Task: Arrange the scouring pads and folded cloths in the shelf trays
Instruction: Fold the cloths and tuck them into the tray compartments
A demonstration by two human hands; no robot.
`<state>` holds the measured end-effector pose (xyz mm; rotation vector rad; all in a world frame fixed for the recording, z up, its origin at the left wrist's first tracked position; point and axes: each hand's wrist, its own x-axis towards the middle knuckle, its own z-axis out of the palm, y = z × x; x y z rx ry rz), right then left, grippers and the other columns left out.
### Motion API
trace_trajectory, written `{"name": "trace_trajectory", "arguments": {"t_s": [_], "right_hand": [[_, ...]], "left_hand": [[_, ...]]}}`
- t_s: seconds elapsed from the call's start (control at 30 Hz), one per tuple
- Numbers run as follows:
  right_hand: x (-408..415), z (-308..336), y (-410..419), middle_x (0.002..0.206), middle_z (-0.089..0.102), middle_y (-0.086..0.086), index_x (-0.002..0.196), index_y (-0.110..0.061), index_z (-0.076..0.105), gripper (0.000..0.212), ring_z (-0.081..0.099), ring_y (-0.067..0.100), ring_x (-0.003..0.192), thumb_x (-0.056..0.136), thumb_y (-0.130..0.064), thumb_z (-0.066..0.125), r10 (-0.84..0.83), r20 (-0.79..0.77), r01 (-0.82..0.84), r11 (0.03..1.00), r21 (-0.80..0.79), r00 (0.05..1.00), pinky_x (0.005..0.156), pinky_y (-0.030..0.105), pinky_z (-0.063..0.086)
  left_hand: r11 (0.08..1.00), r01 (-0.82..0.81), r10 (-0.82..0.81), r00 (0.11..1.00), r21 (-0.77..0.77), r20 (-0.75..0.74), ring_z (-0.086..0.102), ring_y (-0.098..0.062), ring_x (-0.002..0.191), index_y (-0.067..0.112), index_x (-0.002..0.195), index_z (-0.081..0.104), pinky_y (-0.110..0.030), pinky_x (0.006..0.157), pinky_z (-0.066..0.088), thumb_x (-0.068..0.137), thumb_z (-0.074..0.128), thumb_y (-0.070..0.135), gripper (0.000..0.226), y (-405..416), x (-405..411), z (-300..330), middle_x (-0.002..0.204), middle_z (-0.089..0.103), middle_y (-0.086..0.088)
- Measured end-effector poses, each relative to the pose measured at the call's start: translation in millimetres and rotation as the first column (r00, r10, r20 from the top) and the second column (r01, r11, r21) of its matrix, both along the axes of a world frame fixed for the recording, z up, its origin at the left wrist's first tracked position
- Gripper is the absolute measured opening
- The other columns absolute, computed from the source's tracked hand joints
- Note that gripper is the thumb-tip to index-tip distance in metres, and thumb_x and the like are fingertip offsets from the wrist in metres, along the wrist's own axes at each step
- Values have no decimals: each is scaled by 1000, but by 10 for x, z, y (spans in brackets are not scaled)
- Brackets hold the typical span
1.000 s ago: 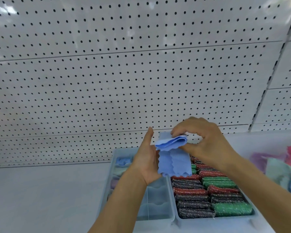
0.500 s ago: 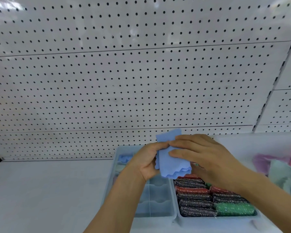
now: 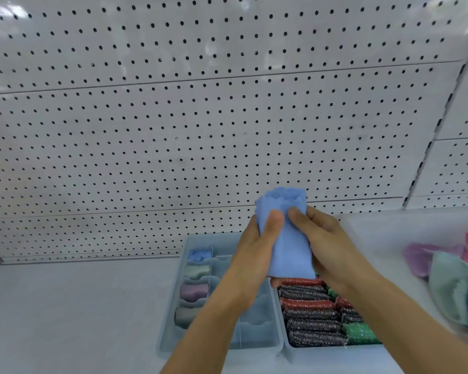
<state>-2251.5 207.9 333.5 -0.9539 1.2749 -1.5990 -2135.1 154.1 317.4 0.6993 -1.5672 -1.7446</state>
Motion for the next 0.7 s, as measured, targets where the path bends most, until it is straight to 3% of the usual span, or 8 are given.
{"name": "trace_trajectory", "arguments": {"t_s": [0.1, 0.2, 0.3, 0.37, 0.47, 0.6, 0.63, 0.7], "right_hand": [[60, -81, -19, 103, 74, -2, 110, -22, 65, 21, 71, 15, 91, 98, -30, 50, -30, -115, 34, 999, 40, 993, 74, 33, 58], [27, -102, 11, 104, 74, 3, 109, -24, 67, 24, 71, 22, 94, 97, -12, 50, -12, -81, 15, 999, 38, 997, 82, 43, 56], [-21, -87, 58, 106, 73, 8, 109, -24, 70, 31, 69, 32, 97, 95, -6, 49, 37, -61, -40, 998, -39, 997, 84, 53, 52], [-32, -74, 76, 102, 74, 8, 102, -20, 73, 32, 71, 25, 91, 94, -1, 48, 66, -78, -73, 993, -94, 995, 72, 42, 59], [-54, -92, 70, 80, 73, 7, 79, -11, 75, 43, 67, 13, 67, 91, 14, 42, 50, -150, -72, 987, -145, 987, 51, 21, 50], [-114, -122, 51, 73, 69, -2, 67, -15, 72, 57, 62, 10, 68, 87, 24, 35, 0, -356, -78, 976, -205, 934, 60, 19, 47], [-125, -127, 46, 73, 68, -4, 67, -16, 72, 58, 60, 9, 68, 87, 24, 34, -5, -393, -85, 974, -212, 919, 61, 17, 46], [-124, -127, 31, 73, 67, -5, 68, -15, 72, 58, 59, 8, 68, 86, 25, 34, -6, -422, -94, 972, -215, 907, 63, 15, 44]], "left_hand": [[989, -144, 145, 988, 16, -47, 71, -16, 89, 37, 115, 59, -24, 58, 55, 97, 52, 41, 19, 21, 2, -27, 107, 72, 2], [982, -186, 183, 980, -24, -82, 70, -18, 97, 31, 113, 60, -42, 84, 58, 100, 51, 23, 18, 1, 18, -71, 106, 72, 3], [988, -153, 150, 981, -13, -120, 70, -18, 92, 28, 108, 64, -36, 79, 57, 99, 50, 12, 23, -26, 79, -21, 102, 74, 0], [987, -153, 146, 983, -56, -109, 66, -19, 87, 27, 93, 67, -39, 70, 52, 96, 49, 9, 25, -67, 115, -13, 96, 73, -2], [992, -110, 105, 991, -59, -86, 63, -24, 81, 24, 88, 68, -35, 59, 47, 86, 48, 20, 21, -115, 184, -21, 94, 70, -10], [976, 32, -13, 996, 213, -87, 67, -26, 72, 21, 112, 67, -34, 47, 51, 84, 52, 57, 47, -128, 263, 45, 94, 71, -15], [973, 54, -48, 998, 223, -33, 67, -26, 71, 17, 110, 68, -35, 46, 52, 82, 51, 65, 58, -129, 274, 58, 91, 71, -15], [984, 95, -107, 992, 152, 68, 68, -24, 74, 12, 103, 71, -33, 50, 54, 81, 51, 56, 53, -136, 292, 55, 90, 72, -12]]}}
